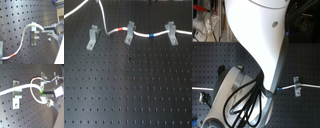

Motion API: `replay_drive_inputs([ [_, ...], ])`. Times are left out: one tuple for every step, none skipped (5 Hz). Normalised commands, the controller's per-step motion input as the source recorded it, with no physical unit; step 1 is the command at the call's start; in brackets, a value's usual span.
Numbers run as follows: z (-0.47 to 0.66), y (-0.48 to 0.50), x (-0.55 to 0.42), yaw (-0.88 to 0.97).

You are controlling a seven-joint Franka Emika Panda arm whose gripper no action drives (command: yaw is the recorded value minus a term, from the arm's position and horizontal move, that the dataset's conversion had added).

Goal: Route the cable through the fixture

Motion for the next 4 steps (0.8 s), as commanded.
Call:
replay_drive_inputs([
  [0.02,0.024,0.04,0.0],
  [0.38,-0.096,-0.021,0.23],
  [0.68,0.034,-0.25,0.0],
  [0.52,0.041,-0.384,-0.55],
])
